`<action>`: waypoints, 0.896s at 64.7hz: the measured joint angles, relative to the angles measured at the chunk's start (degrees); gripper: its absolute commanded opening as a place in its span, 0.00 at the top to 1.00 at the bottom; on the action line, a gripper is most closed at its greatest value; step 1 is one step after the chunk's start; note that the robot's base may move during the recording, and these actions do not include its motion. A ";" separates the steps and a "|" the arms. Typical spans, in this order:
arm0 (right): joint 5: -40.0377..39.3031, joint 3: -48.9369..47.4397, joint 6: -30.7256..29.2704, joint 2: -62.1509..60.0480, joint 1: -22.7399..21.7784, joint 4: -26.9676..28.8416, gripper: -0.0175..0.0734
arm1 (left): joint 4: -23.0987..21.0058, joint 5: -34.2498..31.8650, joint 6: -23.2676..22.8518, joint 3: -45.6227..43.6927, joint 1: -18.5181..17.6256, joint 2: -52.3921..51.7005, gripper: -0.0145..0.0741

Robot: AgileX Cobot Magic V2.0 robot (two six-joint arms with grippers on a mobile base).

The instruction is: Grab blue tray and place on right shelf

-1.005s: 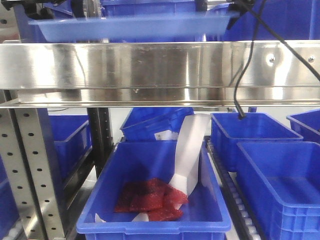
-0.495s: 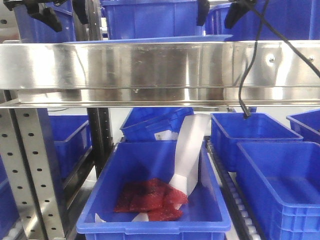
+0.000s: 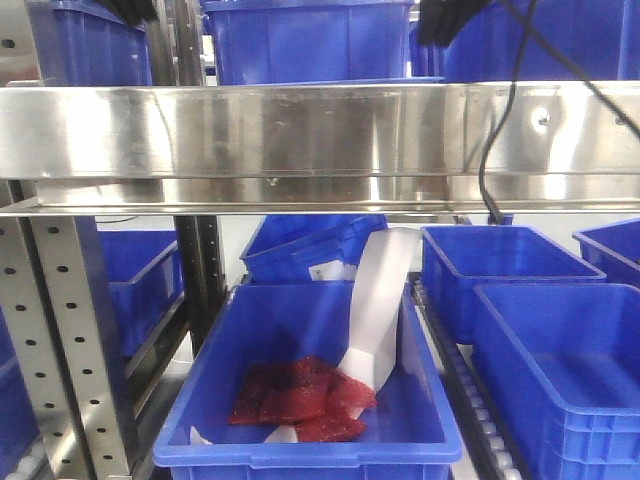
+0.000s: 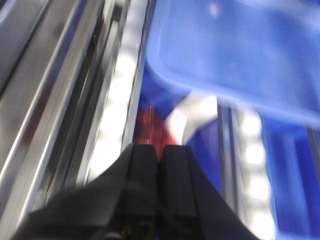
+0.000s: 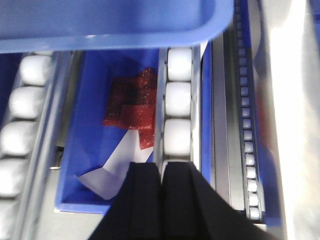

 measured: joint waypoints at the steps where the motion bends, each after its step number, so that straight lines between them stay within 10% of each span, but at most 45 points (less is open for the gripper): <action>1: 0.13 0.00 0.00 -0.40 0.00 0.00 0.76 | 0.33 0.00 0.00 0.16 -0.15 -0.46 0.89; 26: -13.34 11.33 -5.88 -13.89 3.46 -1.74 0.76 | 5.27 -17.26 -0.82 21.81 -4.32 -15.23 0.89; 58: -50.43 63.35 -7.50 -46.44 3.46 -5.36 0.76 | 10.61 -47.92 -0.82 56.55 -4.32 -37.57 0.89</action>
